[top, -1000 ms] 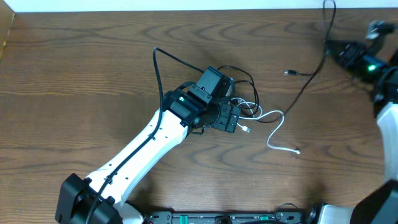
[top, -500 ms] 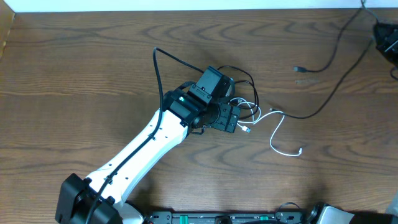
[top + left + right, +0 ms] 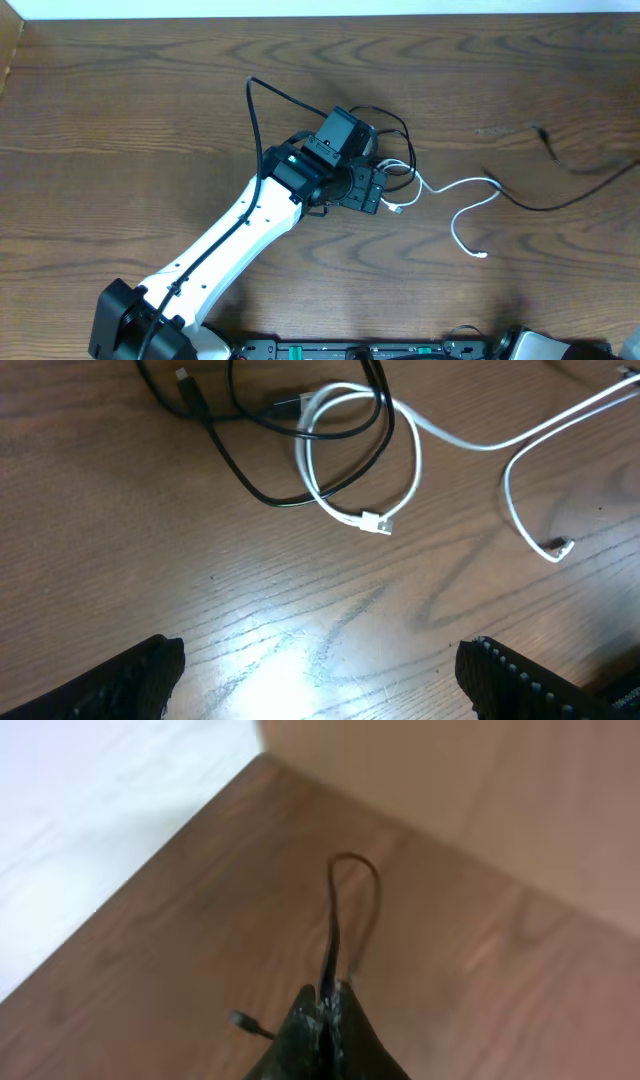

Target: Untangle cables

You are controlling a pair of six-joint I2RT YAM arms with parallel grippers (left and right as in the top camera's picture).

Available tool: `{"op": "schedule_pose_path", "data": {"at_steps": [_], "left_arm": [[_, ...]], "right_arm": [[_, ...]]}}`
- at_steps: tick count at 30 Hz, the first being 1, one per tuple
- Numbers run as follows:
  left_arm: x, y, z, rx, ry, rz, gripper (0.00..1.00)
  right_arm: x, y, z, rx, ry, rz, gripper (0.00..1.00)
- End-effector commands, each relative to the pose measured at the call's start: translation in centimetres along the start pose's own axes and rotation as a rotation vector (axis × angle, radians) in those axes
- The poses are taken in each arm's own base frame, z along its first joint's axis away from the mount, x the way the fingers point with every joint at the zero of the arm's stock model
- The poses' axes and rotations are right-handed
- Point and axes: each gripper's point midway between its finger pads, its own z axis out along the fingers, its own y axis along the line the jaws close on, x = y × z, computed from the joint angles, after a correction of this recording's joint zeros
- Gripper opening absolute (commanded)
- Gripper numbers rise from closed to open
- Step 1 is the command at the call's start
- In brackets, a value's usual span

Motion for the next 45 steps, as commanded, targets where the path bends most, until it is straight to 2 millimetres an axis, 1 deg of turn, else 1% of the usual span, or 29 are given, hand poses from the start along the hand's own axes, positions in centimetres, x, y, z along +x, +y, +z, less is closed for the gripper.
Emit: {"op": "schedule_pose_path", "data": {"at_steps": [1,2,5,8,10,14,16,17,19,20,21,22,23,27,30,33,35,37,39,41,43,45], "left_arm": [[0.3,0.3,0.3,-0.015,0.015,-0.006,0.92],[0.4,0.3,0.3,-0.015,0.015,-0.006,0.92],[0.4,0.3,0.3,-0.015,0.016,-0.006,0.92],[0.5,0.4,0.3,-0.017,0.021,-0.007,0.92],[0.5,0.4,0.3,-0.018,0.022,-0.007,0.92],[0.5,0.4,0.3,-0.017,0.023,-0.007,0.92],[0.6,0.4,0.3,-0.018,0.026,-0.008,0.92],[0.7,0.4,0.3,-0.02,0.028,-0.008,0.92],[0.7,0.4,0.3,-0.02,0.03,-0.009,0.92],[0.7,0.4,0.3,-0.02,0.03,-0.009,0.92],[0.7,0.4,0.3,-0.02,0.029,-0.008,0.92],[0.7,0.4,0.3,-0.02,0.028,-0.008,0.92],[0.7,0.4,0.3,-0.02,0.028,-0.008,0.92],[0.7,0.4,0.3,-0.02,0.028,-0.008,0.92],[0.7,0.4,0.3,-0.02,0.028,-0.008,0.92],[0.7,0.4,0.3,-0.02,0.028,-0.008,0.92],[0.7,0.4,0.3,-0.02,0.028,-0.008,0.92],[0.7,0.4,0.3,-0.02,0.028,-0.008,0.92],[0.7,0.4,0.3,-0.02,0.028,-0.008,0.92],[0.7,0.4,0.3,-0.02,0.028,-0.008,0.92],[0.7,0.4,0.3,-0.02,0.028,-0.008,0.92],[0.7,0.4,0.3,-0.02,0.028,-0.008,0.92]], "right_arm": [[-1.2,-0.9,-1.0,0.036,-0.043,-0.009,0.01],[-0.9,-0.6,-0.9,0.02,-0.026,-0.013,0.01],[0.1,-0.8,-0.6,0.033,0.013,-0.036,0.01],[0.9,-0.9,0.0,0.046,0.05,-0.113,0.01],[1.5,-1.2,0.8,0.07,0.079,-0.154,0.01],[2.7,-2.3,2.5,0.164,0.13,-0.191,0.01],[3.4,-2.2,3.4,0.174,0.159,-0.195,0.03],[3.9,-1.8,3.8,0.156,0.179,-0.191,0.15],[5.0,-0.1,4.5,0.063,0.231,-0.185,0.47],[5.7,0.9,4.6,0.008,0.261,-0.18,0.56],[6.4,2.0,4.6,-0.058,0.296,-0.173,0.63],[7.0,2.8,4.5,-0.107,0.324,-0.169,0.69],[7.6,3.5,4.2,-0.155,0.354,-0.163,0.72],[9.8,5.2,2.9,-0.278,0.464,-0.149,0.75],[12.4,5.7,1.2,-0.344,0.585,-0.184,0.77],[14.8,5.2,0.1,-0.329,0.68,-0.235,0.78],[16.1,4.8,-0.2,-0.307,0.724,-0.261,0.75],[17.5,4.1,-0.2,-0.275,0.767,-0.281,0.72],[19.1,3.8,-0.1,-0.263,0.812,-0.293,0.72],[20.8,3.4,-0.1,-0.25,0.86,-0.307,0.72],[22.7,3.0,-0.1,-0.231,0.912,-0.315,0.69],[24.6,2.0,0.1,-0.171,0.959,-0.3,0.67]]}}
